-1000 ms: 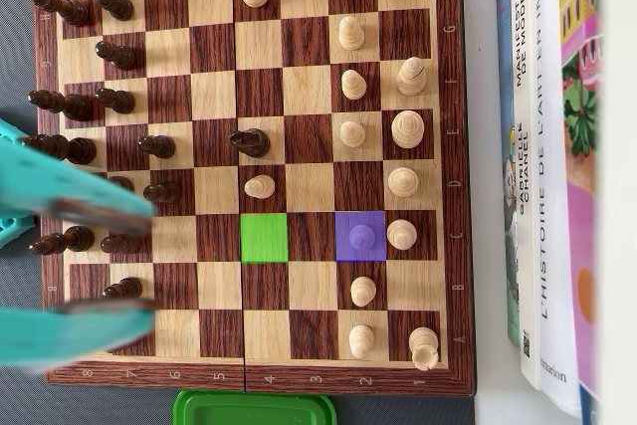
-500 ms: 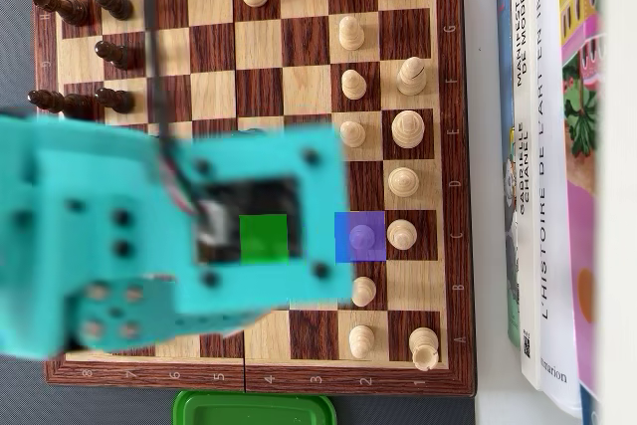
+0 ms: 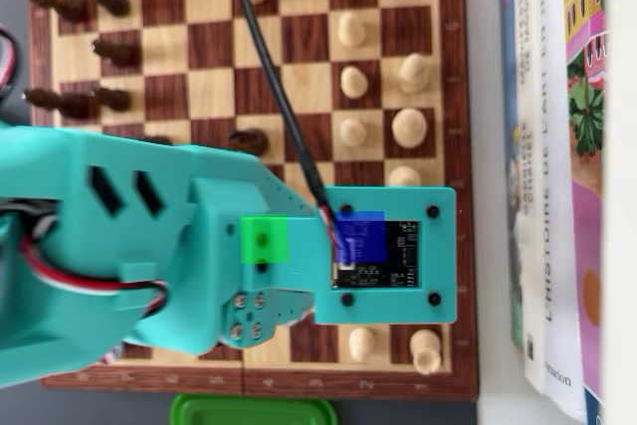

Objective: Play chess

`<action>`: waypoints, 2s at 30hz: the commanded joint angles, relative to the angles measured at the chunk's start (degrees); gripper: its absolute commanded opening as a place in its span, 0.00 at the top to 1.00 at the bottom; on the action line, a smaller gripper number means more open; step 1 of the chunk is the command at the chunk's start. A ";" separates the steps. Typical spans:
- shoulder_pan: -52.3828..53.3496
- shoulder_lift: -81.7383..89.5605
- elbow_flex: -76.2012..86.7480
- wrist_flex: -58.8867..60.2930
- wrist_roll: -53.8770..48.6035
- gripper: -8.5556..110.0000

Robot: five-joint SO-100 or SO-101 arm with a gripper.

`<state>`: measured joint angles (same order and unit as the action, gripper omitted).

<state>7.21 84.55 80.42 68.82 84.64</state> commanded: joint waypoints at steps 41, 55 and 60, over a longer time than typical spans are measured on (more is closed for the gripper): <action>-0.09 -19.34 -17.75 0.53 1.67 0.79; -0.09 -22.32 -18.11 0.18 1.67 0.79; -0.18 -22.32 -18.11 0.09 1.67 0.80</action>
<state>7.21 61.70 65.04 69.35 86.04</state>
